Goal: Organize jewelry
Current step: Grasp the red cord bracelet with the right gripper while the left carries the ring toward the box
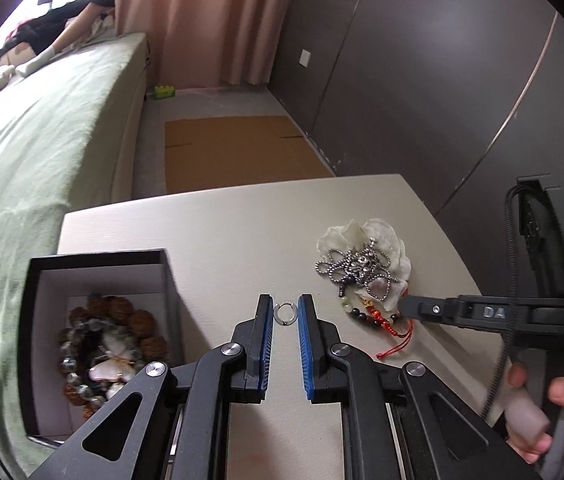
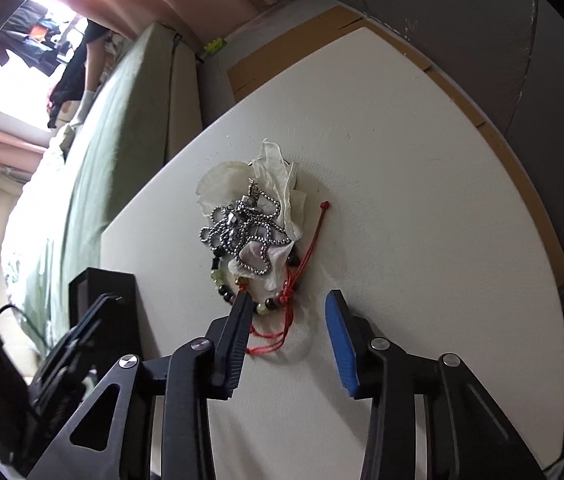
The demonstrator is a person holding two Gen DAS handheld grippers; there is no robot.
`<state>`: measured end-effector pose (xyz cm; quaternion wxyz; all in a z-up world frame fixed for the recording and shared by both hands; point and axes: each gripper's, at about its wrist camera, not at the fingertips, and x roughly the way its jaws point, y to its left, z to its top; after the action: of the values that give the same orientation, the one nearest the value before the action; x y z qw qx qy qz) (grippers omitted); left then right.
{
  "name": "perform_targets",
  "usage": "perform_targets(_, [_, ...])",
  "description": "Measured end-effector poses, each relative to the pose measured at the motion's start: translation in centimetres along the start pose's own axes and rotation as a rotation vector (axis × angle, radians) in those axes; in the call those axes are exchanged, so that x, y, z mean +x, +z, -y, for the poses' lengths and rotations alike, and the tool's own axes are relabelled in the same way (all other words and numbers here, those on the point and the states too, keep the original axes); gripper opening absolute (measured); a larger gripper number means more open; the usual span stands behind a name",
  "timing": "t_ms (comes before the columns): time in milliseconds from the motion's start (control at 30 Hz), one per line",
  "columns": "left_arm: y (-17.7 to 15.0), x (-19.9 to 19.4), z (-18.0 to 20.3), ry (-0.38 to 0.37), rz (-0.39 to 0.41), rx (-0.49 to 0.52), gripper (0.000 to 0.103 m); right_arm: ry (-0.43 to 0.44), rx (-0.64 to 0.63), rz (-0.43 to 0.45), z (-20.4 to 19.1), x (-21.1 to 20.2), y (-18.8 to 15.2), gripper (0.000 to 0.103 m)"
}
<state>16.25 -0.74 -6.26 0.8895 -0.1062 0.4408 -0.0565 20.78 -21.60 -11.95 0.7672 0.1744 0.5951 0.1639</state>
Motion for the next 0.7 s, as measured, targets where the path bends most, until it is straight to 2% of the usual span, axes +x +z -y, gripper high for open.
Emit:
perform_targets(67, [0.0,-0.6,-0.4,-0.003,0.01,-0.002,0.013,-0.021,-0.014,0.017,-0.5,0.1,0.1,0.038])
perform_targets(133, [-0.1,-1.4,-1.1,-0.005,0.018,-0.008,0.013,-0.066,-0.046,0.036,-1.2,0.3,0.1,0.032])
perform_targets(233, [-0.2,-2.4,-2.2,-0.005,0.029,-0.02,0.013,-0.107,-0.07,0.044,-1.6,0.6,0.1,0.011])
perform_targets(333, [0.0,-3.8,-3.6,-0.002,0.051,-0.04,0.013,-0.075,-0.035,0.038,-1.4,0.2,0.0,0.008])
perform_targets(533, [0.3,-6.7,-6.6,0.001,0.103,-0.107,0.013,0.057,-0.041,0.148,-3.0,-3.1,-0.5,0.008])
perform_targets(700, [0.2,-7.9,-8.4,0.005,0.121,-0.139,0.013,0.143,-0.056,0.205,-5.1,-4.2,-1.2,0.008])
